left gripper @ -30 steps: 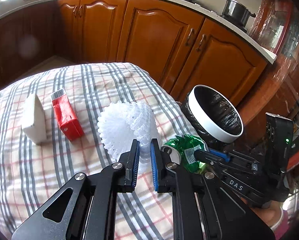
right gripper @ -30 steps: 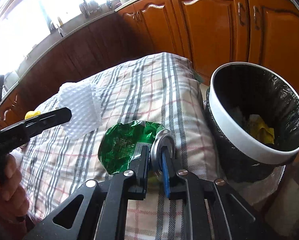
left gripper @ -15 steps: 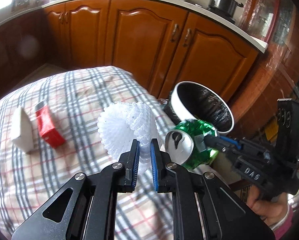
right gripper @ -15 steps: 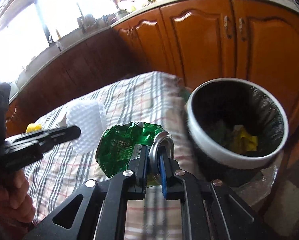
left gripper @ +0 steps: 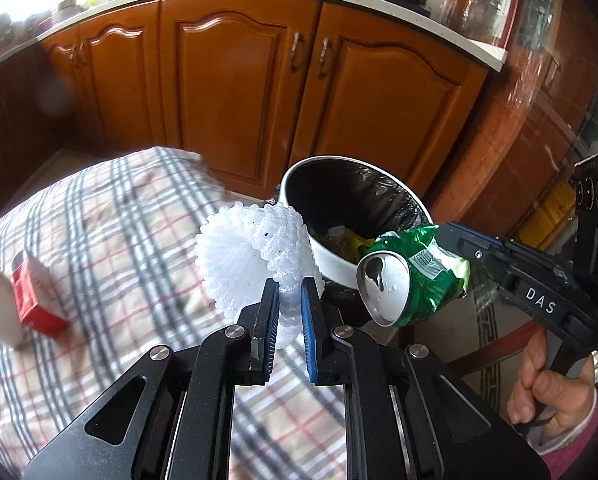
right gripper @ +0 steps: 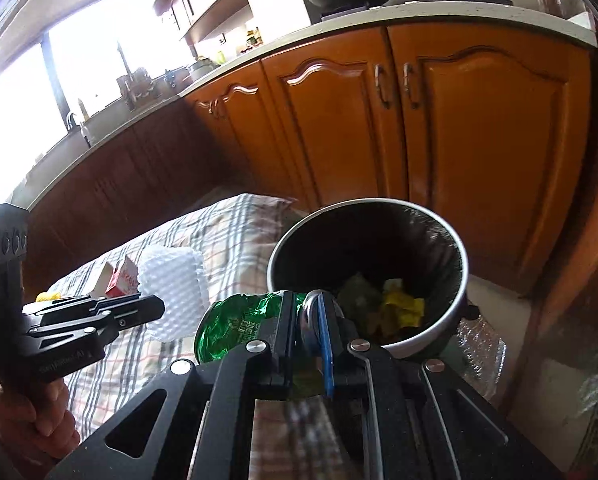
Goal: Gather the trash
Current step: 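Carry both items over the bin and open both tools to drop them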
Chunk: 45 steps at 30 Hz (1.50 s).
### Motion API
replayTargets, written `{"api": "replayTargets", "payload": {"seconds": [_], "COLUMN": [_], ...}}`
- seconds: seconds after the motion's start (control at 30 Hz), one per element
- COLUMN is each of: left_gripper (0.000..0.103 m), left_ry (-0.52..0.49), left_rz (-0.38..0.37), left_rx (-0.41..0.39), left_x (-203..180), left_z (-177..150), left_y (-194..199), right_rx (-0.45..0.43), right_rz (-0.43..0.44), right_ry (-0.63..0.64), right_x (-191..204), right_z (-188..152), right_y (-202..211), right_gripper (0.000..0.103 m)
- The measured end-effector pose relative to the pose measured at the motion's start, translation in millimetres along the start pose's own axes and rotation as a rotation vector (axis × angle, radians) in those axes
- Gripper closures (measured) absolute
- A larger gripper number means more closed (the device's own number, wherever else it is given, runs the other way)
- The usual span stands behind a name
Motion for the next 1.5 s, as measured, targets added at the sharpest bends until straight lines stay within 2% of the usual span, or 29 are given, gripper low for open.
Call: {"api": "replayTargets", "payload": {"seconds": [0.37, 0.83, 1.5], "left_gripper": [0.093, 0.093, 0.093], "left_ry": [-0.070, -0.105, -0.131], "left_rz": [-0.004, -0.009, -0.019], "left_rx": [0.028, 0.065, 0.120], "left_x": [-30.9, -44.6, -56.1], "left_z": [27.1, 52.5, 67.4], "left_y": [-30.3, -63.8, -95.7], "right_rx": [-0.027, -0.024, 0.032], "right_rz": [-0.040, -0.092, -0.108], "right_ry": [-0.037, -0.058, -0.057], "right_x": [-35.7, -67.8, -79.4], "right_z": [16.4, 33.9, 39.8], "right_y": [-1.7, -17.7, -43.3], "right_gripper": [0.092, 0.092, 0.092]}}
Point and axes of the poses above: each gripper's, at about its wrist camera, not at the fingertips, and y roughly against the way its jaws point, x to its left, z to its top, the point moved 4 cm from there along -y, roughly the way its jaws point, and after that the axes turned 1 degree about -y, right-handed, at the moved point
